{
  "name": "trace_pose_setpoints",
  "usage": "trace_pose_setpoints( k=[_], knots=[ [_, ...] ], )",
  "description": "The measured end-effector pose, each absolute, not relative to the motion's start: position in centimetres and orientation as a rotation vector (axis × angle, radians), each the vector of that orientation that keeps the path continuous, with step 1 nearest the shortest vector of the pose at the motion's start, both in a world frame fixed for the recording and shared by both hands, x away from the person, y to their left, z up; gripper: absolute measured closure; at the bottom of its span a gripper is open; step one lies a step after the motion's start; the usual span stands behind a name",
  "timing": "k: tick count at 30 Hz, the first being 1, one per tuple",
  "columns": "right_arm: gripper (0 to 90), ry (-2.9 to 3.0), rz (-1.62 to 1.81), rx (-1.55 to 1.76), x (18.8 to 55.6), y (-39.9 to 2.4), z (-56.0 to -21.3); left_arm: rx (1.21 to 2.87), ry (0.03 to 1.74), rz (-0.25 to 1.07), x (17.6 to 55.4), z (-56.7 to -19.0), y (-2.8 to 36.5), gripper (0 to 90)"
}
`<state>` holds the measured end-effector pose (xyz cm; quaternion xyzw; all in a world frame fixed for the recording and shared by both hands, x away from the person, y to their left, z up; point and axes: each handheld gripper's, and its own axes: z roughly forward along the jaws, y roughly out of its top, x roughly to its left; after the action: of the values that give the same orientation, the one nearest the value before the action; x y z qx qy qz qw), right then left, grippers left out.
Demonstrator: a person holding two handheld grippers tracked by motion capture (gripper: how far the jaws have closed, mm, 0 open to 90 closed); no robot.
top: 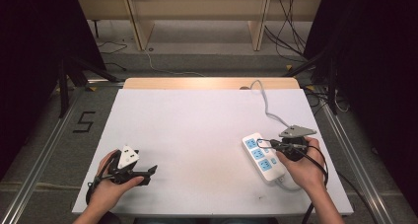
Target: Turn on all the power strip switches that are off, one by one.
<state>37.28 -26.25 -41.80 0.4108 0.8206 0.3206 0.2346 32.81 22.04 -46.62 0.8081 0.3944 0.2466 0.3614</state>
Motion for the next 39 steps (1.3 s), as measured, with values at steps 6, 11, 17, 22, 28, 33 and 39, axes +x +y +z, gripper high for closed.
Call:
trace_pose_setpoints(
  k=[6, 11, 17, 22, 28, 33, 39],
  knots=[
    [90.0, 2.262, 0.859, 1.138, 38.1, -26.1, -41.6, 2.068, 1.022, 0.639, 32.8, -46.6, 22.0, 17.3],
    [90.0, 2.274, 0.841, 1.147, 38.6, -26.0, -41.6, 2.08, 1.011, 0.64, 32.8, -46.6, 22.0, 17.2],
    [90.0, 2.29, 0.824, 1.156, 39.1, -25.7, -41.5, 2.079, 1.014, 0.637, 32.8, -46.6, 22.0, 17.3],
    [90.0, 2.302, 0.804, 1.164, 39.6, -25.6, -41.4, 2.077, 1.015, 0.637, 32.8, -46.6, 22.0, 17.4],
    [90.0, 2.321, 0.774, 1.171, 40.3, -25.4, -41.2, 2.08, 1.012, 0.639, 32.8, -46.6, 22.0, 17.4],
    [90.0, 2.34, 0.751, 1.173, 40.9, -25.1, -41.1, 2.08, 1.012, 0.638, 32.8, -46.6, 22.0, 17.4],
    [90.0, 2.367, 0.725, 1.186, 41.7, -24.7, -41.3, 2.079, 1.012, 0.639, 32.8, -46.6, 22.0, 17.4]
  ],
)
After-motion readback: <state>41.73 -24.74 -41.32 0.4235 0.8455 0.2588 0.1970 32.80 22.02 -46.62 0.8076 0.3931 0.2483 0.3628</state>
